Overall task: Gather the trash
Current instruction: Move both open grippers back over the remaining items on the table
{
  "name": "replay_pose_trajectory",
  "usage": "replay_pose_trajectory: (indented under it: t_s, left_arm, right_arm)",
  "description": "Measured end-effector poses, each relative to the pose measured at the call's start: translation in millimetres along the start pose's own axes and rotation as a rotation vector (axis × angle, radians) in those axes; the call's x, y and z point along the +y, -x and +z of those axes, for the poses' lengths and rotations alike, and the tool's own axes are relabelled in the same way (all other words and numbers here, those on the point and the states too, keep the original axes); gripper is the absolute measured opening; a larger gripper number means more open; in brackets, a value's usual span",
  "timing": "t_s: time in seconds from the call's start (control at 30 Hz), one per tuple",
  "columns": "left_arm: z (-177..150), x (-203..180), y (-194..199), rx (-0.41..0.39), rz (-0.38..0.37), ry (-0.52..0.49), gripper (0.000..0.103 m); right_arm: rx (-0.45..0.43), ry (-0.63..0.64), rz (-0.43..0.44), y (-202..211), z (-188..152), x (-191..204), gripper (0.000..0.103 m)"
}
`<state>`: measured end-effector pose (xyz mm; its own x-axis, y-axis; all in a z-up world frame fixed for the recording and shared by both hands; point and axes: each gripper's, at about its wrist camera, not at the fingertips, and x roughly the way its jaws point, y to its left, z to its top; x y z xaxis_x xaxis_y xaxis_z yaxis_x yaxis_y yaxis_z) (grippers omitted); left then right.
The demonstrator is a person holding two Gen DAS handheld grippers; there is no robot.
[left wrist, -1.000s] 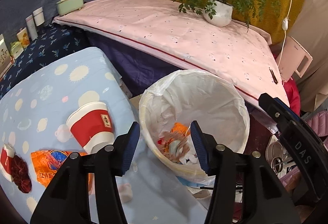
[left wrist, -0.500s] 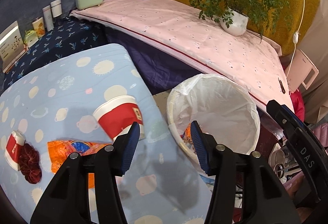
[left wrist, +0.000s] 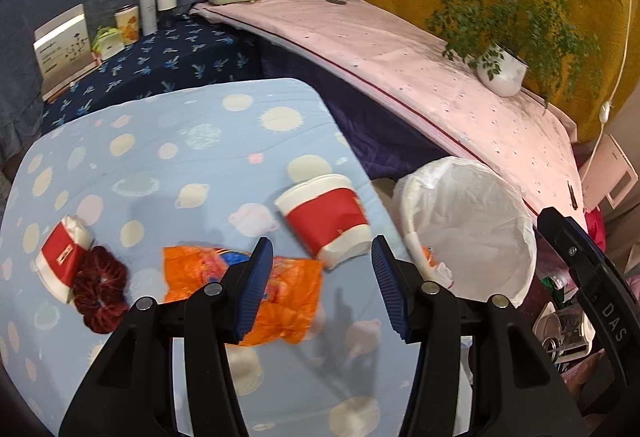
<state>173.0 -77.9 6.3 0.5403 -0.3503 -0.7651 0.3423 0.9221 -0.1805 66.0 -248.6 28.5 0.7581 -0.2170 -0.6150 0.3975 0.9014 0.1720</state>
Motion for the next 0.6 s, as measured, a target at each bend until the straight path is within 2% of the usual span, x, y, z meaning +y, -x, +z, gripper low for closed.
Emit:
replay_pose_trajectory:
  t_s: [0.33,0.47,0.6]
  left_arm:
    - [-9,52,16,-0.007,0.056,0.083,0.049]
    - [-13,68,20,-0.01,0.077,0.109,0.049]
    - [-19,84,23,-0.006,0.099,0.131,0.049]
  right_arm:
    - [0.028,0.061,0.064,1,-12,49,0.046]
    - [0.028,0.08,0.078,2,-17,63,0.051]
    - [0.037,0.097,0.089,2,-22,75,0.052]
